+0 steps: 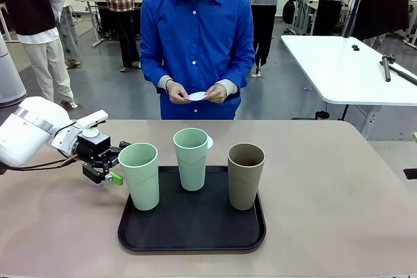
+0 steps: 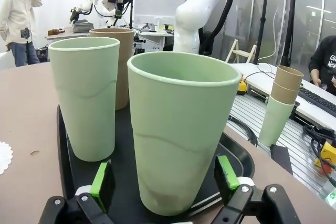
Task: Place coasters on the table and set cups on them.
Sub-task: Pick up one Reusable plastic cup and place it on a coaster set by the human.
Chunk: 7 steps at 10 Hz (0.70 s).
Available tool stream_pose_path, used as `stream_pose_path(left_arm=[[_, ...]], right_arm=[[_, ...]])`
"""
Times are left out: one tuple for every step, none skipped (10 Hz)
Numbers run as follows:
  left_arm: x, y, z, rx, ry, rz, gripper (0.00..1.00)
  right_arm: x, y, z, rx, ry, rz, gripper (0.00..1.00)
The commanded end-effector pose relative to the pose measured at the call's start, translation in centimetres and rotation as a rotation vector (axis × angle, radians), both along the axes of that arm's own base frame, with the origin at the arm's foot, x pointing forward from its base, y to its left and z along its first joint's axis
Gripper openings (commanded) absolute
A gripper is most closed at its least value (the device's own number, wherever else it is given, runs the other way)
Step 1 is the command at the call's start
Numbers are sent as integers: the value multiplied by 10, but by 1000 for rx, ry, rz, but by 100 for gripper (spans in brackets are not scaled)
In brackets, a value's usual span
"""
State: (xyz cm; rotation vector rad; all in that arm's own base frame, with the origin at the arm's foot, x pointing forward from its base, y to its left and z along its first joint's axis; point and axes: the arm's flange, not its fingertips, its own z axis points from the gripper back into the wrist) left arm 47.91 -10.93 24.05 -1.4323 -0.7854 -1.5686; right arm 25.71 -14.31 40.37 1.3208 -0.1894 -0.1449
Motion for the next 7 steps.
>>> stream_pose_path(left_arm=[[4, -9, 0, 23, 6, -21, 100], [4, -10, -2, 26, 11, -25, 100], [3, -13, -3, 29, 16, -36, 100], [3, -16, -4, 34, 19, -45, 100], [2, -20, -5, 39, 19, -54, 100], [2, -24, -7, 44, 21, -64, 100], [1, -28, -7, 49, 16, -72, 100]], right_arm=[[2, 0, 1, 13, -1, -7, 100], [2, 0, 1, 13, -1, -7, 100], [2, 0, 1, 13, -1, -7, 100], [2, 0, 1, 13, -1, -7, 100], [2, 0, 1, 13, -1, -7, 100], [2, 0, 1, 13, -1, -7, 100], [2, 0, 1, 13, -1, -7, 100]])
